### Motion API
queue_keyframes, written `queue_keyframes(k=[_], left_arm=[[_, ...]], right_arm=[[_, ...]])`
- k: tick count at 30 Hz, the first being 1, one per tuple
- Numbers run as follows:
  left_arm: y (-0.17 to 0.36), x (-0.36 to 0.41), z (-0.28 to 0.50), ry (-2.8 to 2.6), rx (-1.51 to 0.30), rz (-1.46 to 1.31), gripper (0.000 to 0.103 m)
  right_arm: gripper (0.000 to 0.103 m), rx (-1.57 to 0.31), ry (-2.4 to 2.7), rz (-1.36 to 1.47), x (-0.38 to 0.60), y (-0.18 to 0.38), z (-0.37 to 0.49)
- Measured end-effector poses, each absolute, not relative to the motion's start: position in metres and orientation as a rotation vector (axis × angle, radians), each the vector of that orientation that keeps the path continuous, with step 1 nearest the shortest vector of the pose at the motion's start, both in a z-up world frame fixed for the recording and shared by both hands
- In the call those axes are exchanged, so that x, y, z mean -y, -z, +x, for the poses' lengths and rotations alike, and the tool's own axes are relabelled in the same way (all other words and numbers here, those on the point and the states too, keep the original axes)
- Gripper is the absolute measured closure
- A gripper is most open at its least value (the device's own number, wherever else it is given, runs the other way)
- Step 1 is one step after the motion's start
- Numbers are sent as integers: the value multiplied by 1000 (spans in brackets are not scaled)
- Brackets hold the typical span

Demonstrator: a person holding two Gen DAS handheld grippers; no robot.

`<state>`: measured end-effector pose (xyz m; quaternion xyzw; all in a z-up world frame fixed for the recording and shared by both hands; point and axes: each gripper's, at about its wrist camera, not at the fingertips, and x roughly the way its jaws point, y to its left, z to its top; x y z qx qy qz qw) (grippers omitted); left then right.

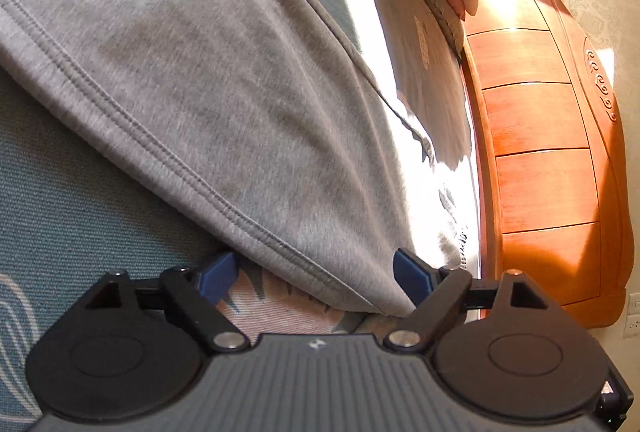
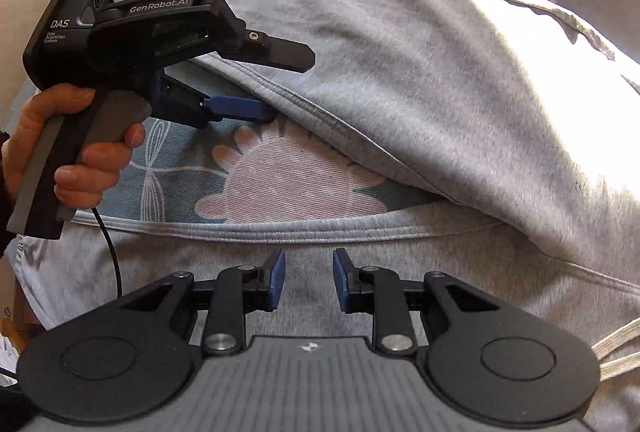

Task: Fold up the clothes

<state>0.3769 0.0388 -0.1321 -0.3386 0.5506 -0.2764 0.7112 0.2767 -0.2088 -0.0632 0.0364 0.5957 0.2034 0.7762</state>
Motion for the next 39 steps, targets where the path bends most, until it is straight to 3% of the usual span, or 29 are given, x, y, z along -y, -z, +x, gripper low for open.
queue_keyframes(k=[11, 28, 39], left_arm=[[102, -36, 380, 716, -1092, -903, 18], [117, 52, 372, 1094, -1272, -699, 17], [90, 2, 387, 1098, -1246, -745, 16]], right_arm=[[68, -1218, -379, 79, 229, 63, 276], [63, -1228, -330, 90, 238, 69, 278], [57, -1190, -274, 74, 244, 64, 277]])
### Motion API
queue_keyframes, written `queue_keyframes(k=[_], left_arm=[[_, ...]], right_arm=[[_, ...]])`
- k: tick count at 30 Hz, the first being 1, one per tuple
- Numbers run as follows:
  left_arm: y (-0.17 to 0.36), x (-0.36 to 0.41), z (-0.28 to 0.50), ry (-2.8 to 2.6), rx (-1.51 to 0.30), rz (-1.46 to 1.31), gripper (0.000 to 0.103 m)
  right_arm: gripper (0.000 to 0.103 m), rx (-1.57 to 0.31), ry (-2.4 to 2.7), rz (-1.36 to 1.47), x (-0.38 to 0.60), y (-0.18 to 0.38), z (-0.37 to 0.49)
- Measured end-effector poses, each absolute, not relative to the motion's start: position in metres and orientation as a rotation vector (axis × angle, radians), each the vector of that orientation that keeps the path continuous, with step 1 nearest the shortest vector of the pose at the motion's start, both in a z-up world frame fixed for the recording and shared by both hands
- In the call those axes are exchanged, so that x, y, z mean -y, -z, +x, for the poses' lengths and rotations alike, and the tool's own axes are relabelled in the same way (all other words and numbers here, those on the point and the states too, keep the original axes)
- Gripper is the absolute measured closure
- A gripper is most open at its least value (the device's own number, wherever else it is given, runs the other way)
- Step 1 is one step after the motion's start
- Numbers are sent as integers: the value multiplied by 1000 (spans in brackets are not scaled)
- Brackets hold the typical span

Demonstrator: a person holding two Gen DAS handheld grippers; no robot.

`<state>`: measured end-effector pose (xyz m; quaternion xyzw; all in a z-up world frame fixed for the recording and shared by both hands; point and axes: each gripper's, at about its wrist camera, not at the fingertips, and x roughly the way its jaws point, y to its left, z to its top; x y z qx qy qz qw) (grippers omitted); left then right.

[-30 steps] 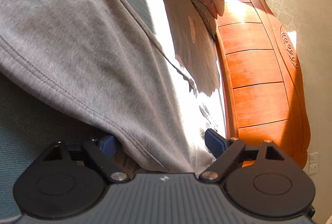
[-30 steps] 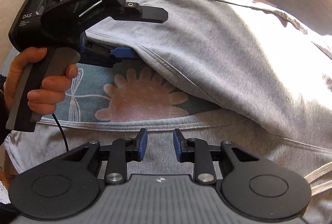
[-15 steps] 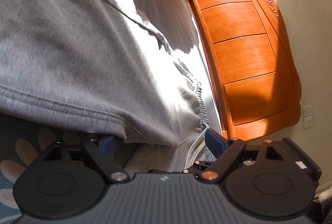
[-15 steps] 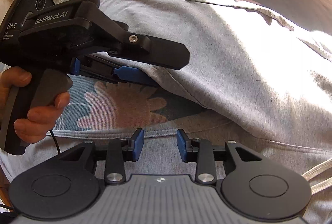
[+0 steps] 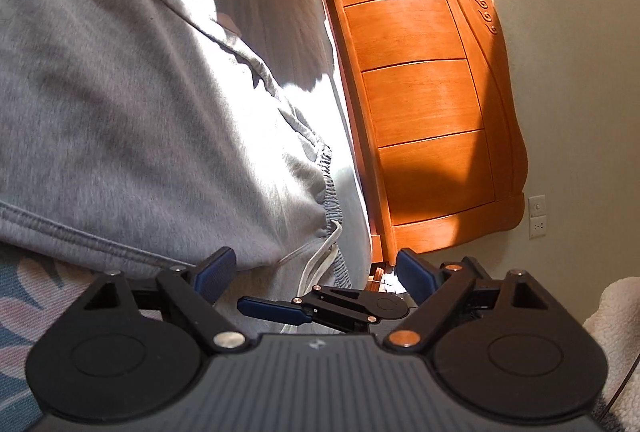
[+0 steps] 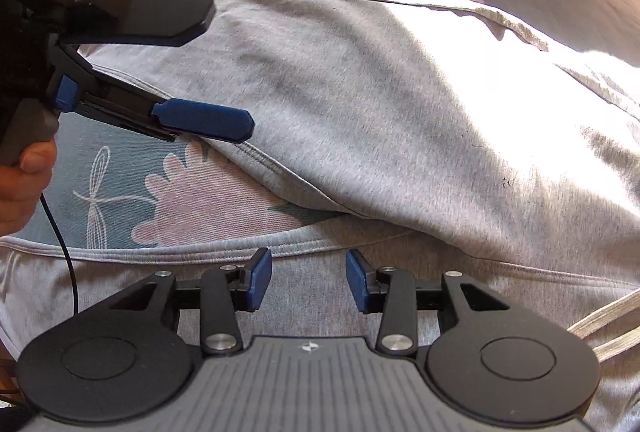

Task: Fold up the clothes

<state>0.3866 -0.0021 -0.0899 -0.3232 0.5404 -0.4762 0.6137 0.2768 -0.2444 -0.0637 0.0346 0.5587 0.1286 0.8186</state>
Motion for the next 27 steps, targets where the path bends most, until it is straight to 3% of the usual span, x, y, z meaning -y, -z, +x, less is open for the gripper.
queue_keyframes(k=[7, 11, 20, 24, 27], left_arm=[[84, -2, 389, 1068, -1240, -626, 16], [88, 1, 388, 1052, -1253, -608, 16], [88, 0, 397, 947, -1215, -397, 16], [91, 0, 404, 909, -1213, -345, 16], [92, -3, 406, 891, -1213, -324, 16]], right_arm=[[57, -1076, -259, 93, 245, 56, 293], [57, -1178, -265, 115, 239, 79, 298], [57, -1071, -106, 79, 252, 55, 286], [57, -1138, -6, 109, 269, 74, 293], [45, -1154, -38, 116, 257, 85, 296]])
